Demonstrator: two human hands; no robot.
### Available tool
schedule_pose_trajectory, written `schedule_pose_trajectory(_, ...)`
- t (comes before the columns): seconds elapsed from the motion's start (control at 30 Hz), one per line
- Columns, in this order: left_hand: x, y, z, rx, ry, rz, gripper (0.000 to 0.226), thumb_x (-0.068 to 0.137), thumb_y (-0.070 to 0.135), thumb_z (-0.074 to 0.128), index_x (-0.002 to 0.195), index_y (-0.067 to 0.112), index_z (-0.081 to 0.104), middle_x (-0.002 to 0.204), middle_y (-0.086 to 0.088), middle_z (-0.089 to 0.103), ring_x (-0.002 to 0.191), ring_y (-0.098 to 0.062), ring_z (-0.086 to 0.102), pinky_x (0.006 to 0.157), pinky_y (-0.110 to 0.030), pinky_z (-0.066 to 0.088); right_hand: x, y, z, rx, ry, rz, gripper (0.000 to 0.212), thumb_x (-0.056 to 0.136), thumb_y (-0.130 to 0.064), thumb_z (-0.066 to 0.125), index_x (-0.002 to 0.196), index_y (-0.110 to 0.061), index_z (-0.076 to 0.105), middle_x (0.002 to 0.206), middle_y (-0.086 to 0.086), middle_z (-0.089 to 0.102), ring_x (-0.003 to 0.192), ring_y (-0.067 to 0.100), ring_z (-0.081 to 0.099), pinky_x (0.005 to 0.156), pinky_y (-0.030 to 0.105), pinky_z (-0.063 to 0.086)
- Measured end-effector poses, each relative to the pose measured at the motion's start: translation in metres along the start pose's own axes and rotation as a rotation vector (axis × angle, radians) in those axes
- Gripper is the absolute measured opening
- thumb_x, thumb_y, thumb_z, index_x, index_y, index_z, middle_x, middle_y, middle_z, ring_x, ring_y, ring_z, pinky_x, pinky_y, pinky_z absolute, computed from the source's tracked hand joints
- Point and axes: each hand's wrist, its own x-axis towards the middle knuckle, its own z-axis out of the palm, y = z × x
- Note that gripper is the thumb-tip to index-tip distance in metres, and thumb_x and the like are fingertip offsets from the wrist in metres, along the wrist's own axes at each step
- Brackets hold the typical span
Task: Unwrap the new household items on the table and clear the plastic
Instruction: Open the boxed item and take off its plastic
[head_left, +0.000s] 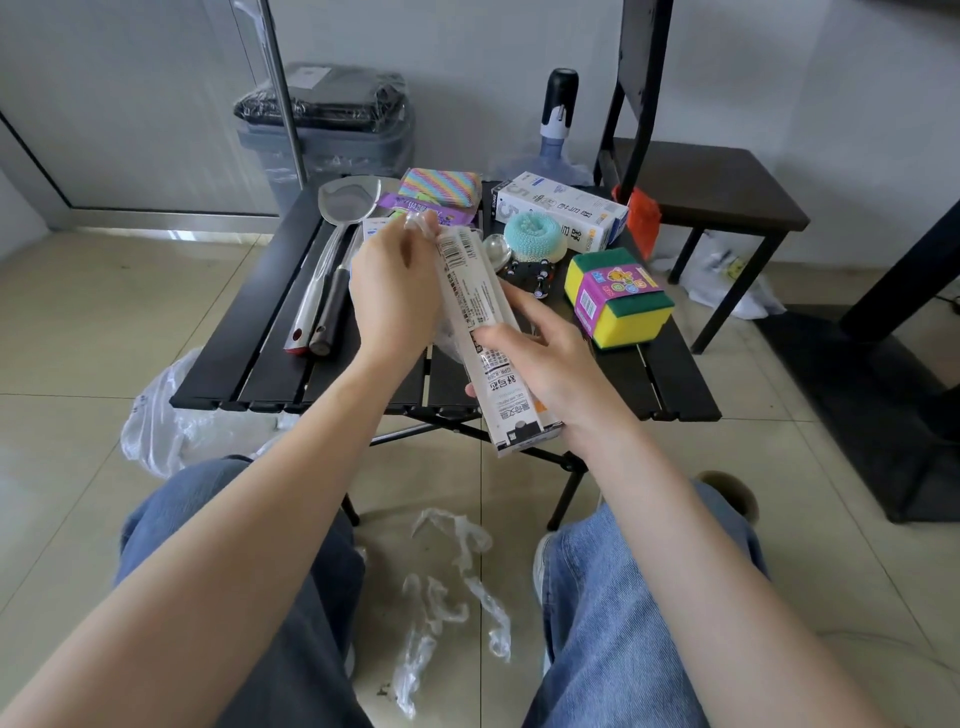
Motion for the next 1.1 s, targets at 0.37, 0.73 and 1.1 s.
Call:
schedule_pose_trajectory(0.37,0.006,0.008,-0.002,-0.451,-0.177,-0.446,0.040,0.098,0.038,0.049,0.067,0.014,0.054,0.073,-0.009,0.065,0.070,-0.022,0.061,0.064,-0.033,0.047,-0.003,0.002,-0.010,0.049,-0.056,0.027,0.044,0.091,-0.011,0.059,0.129,-0.033,0.059,0.097,0.002,0.074,0.077,0.023,0.069,0.076,0.042,0.057)
schedule_pose_trajectory(0.73,0.003,0.009,-0.008,0.025,0.151,0.180,0.023,0.094,0.014,0.042,0.075,0.009,0.055,0.078,0.000,0.048,0.065,-0.009,0.033,0.058,-0.023,0.026,-0.009,-0.014,-0.014,0.043,-0.076,-0.085,0.045,0.091,-0.008,0.059,0.132,-0.027,0.057,0.097,-0.003,0.074,0.082,0.015,0.070,0.070,0.033,0.058)
schedule_pose_trajectory(1.1,0.010,0.013,-0.014,-0.675,0.001,-0.623,0.036,0.106,0.027,0.031,0.075,0.016,0.048,0.052,0.006,0.054,0.036,-0.002,0.053,0.037,-0.018,0.043,-0.012,-0.015,-0.021,0.194,-0.143,-0.043,0.028,0.097,-0.016,0.046,0.114,-0.032,0.062,0.098,0.018,0.070,0.079,0.033,0.068,0.063,0.039,0.057)
